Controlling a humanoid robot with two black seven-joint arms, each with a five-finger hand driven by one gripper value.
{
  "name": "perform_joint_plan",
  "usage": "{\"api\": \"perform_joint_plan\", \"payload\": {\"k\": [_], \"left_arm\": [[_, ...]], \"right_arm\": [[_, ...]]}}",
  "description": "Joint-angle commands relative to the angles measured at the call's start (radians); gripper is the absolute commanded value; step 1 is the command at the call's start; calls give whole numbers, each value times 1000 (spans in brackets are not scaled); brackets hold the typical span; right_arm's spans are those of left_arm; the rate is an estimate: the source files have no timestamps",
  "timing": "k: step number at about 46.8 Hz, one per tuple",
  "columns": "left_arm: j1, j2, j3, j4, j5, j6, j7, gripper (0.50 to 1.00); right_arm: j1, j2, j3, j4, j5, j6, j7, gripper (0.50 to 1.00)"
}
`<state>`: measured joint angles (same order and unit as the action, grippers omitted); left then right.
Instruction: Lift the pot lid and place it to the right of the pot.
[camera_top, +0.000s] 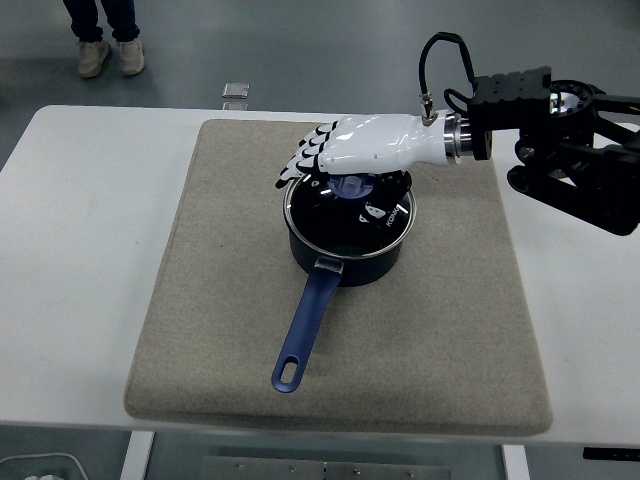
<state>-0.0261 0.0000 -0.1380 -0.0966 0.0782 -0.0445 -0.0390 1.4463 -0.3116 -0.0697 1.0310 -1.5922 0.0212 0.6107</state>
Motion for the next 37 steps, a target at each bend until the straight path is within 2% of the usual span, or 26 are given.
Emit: {"api": "perform_joint_plan", "payload": {"k": [1, 16, 29, 37], "left_arm": [[0, 0, 0, 0, 0, 0, 1, 1000], [0, 0, 0, 0, 0, 0, 1, 1000], [0, 0, 0, 0, 0, 0, 1, 1000], [0, 0, 0, 0, 0, 0, 1, 1000]], "right_arm": [[2, 2, -8, 0, -12, -9, 0, 907], [11, -3, -36, -32, -61, -60, 0, 907], [68, -15, -93, -40, -61, -72, 0, 907], [66, -11, -99, -38, -64, -79, 0, 907]]}}
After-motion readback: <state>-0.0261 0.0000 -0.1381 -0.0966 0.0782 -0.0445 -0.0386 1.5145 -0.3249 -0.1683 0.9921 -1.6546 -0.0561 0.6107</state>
